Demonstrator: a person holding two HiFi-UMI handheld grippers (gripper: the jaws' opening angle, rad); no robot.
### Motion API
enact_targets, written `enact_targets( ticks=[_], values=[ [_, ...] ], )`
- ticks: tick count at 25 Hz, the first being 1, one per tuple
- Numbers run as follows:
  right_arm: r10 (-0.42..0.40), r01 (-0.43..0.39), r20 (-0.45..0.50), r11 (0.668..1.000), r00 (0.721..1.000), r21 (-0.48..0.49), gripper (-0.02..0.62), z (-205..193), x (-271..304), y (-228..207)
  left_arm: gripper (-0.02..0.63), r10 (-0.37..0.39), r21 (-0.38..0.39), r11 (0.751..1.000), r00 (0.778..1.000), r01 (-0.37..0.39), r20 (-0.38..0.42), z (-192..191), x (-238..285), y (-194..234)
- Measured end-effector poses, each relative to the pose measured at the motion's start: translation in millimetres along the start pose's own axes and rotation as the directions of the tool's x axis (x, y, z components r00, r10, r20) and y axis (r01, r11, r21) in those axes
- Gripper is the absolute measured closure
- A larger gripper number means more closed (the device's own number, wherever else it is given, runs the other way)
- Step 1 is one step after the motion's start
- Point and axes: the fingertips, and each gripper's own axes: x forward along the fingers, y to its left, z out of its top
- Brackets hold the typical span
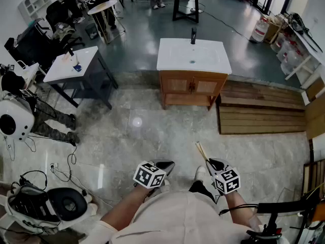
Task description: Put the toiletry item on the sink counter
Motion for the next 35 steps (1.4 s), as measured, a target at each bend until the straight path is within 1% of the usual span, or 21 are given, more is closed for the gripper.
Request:
enact_targets(
  ticks=[2,4,9,13,15,20,24,29,32,35],
  values=[
    [0.003,-0.003,0.023,1.000,1.000,0.018,0.563,9.3,14.7,6.6,0.600,0.024,0.004,1.000,1.000,-0.024,-0.006,0.3,-9.4,19.7],
    [0.003,-0.004,0.032,1.000,0.999,0.028,0.563,12.7,21.2,9.9,0.600,0.033,0.006,0.999,0.999,-0.033,-0.011,-0.2,-13.4,30.0],
    [-0.014,0.013,0.036,0.999,0.999,0.035,0.563,16.2,13.9,-7.2,0.600,0.031,0.021,0.999,0.999,-0.031,-0.009,18.8,-3.2,31.0],
    [-0.035,0.032,0.057,0.999,0.998,0.038,0.563,25.9,6.3,-45.4,0.600,0.028,0.044,0.999,1.000,-0.029,0.005,52.5,19.8,17.2],
    [-0.035,0.031,0.068,0.998,0.997,0.054,0.565,28.9,4.8,-65.0,0.600,0.028,0.056,0.998,1.000,-0.028,-0.003,66.4,33.9,9.6],
    [-0.031,0.022,0.101,0.996,0.994,0.088,0.565,52.9,9.5,-109.6,0.600,0.040,0.063,0.997,0.999,-0.039,-0.018,107.2,58.3,9.3],
    [-0.024,0.012,0.112,0.995,0.993,0.103,0.565,57.2,22.8,-131.0,0.600,0.050,0.073,0.996,0.999,-0.049,-0.013,126.2,69.7,15.0],
    [0.002,-0.010,0.104,0.997,0.995,0.080,0.565,58.5,34.5,-158.0,0.600,0.060,0.048,0.997,0.998,-0.059,-0.002,137.5,88.7,22.7],
    [0.009,-0.014,0.099,0.998,0.995,0.054,0.565,67.7,47.8,-173.5,0.600,0.061,0.041,0.997,0.998,-0.061,0.000,149.4,96.1,39.2],
    [-0.001,-0.002,0.091,0.999,0.996,0.034,0.565,85.3,65.6,-193.3,0.600,0.047,0.036,0.998,0.999,-0.047,0.005,168.8,105.2,60.7]
  ],
)
